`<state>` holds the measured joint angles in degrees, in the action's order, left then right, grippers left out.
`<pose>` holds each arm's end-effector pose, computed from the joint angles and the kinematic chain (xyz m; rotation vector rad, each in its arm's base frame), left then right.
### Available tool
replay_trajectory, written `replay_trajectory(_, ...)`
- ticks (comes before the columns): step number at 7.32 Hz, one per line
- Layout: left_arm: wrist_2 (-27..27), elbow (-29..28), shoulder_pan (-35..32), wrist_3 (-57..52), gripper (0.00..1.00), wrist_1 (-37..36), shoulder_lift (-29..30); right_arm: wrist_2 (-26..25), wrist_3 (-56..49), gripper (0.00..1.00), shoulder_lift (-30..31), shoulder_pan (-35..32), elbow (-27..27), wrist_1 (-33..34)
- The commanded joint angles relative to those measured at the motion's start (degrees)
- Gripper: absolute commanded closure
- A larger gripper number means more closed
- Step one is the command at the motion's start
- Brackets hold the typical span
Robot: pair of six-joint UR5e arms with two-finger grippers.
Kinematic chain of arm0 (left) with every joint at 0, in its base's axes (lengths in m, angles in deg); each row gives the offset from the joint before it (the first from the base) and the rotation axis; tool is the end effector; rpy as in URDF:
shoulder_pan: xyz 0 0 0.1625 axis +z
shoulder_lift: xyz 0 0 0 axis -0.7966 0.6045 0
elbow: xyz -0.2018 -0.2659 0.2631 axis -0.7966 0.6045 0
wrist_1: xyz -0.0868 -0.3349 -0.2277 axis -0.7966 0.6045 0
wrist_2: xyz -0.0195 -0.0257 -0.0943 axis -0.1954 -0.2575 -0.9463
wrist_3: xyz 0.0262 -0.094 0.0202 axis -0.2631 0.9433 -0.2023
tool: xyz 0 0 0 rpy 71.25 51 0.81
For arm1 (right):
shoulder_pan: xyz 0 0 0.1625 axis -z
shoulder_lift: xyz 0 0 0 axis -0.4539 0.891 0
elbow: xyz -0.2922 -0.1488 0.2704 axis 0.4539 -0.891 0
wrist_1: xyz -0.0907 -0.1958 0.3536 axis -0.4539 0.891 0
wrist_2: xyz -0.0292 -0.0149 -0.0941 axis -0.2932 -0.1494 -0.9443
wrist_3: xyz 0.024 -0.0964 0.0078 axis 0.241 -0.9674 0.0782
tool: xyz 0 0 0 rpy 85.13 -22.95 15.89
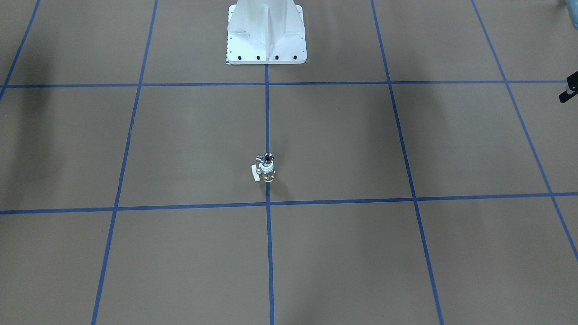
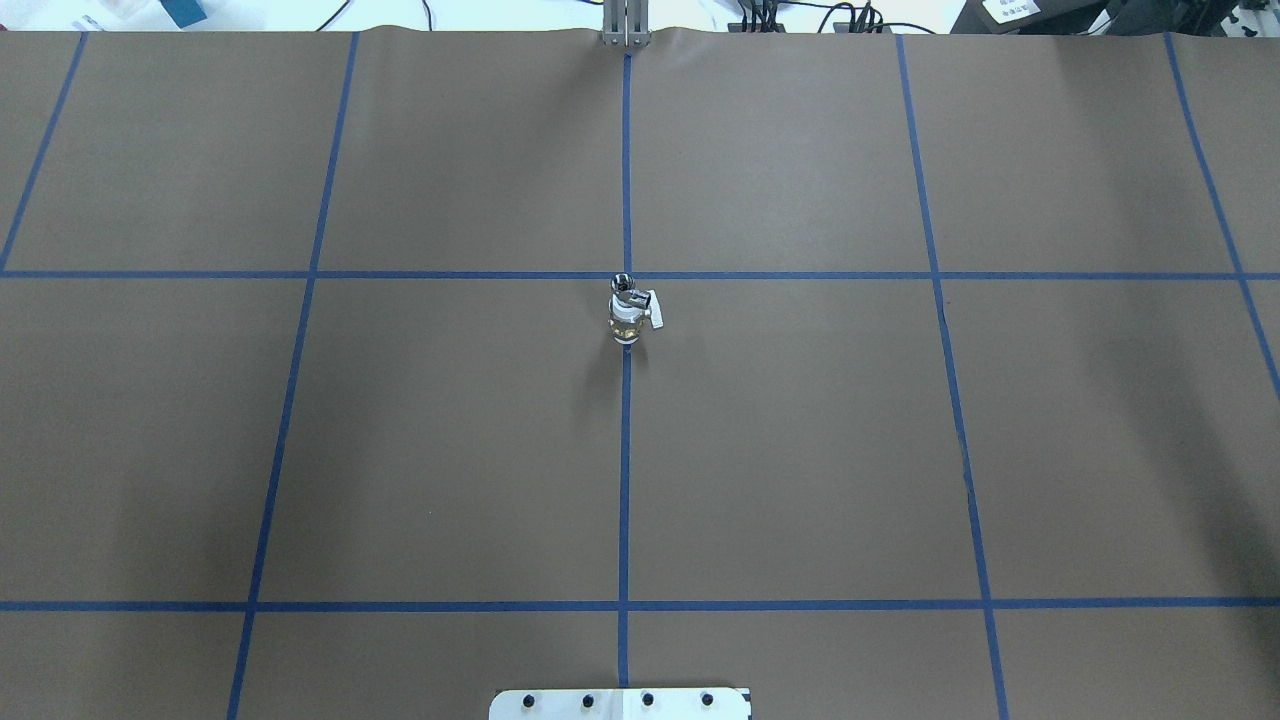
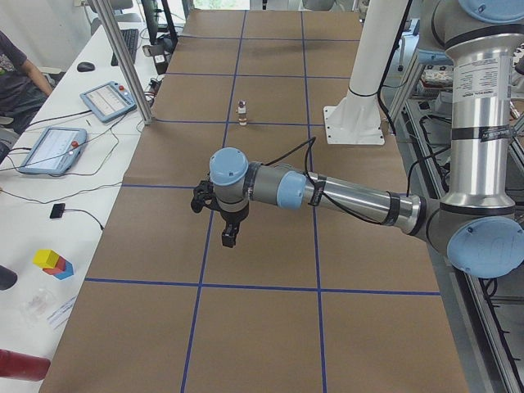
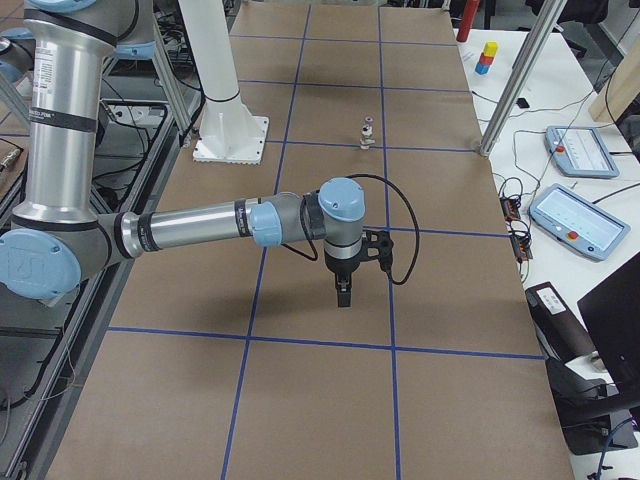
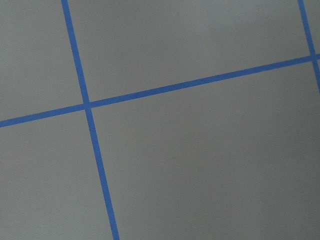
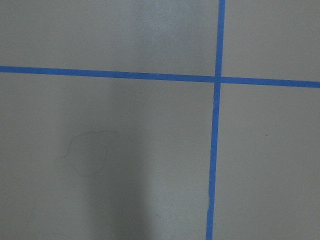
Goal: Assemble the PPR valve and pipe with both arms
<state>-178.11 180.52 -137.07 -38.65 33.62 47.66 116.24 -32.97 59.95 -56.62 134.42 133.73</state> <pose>-0.0112 -0.4656 0.5457 0.1393 0.8665 0.1908 0.0211 -0.4342 0.5678 0.0997 -0.7148 -0.0306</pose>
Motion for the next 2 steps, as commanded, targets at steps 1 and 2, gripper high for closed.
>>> replay_trajectory(1,0.23,-0.09,-0.37,0.0,0.0,0.0,-0.03,-2.63,0.04,0.0,0.3,0.03,0.3,-1.03)
replay_trajectory(2,0.23,0.0,-0.46,0.0,0.0,0.0,-0.03,-2.46,0.04,0.0,0.3,0.03,0.31,-1.03)
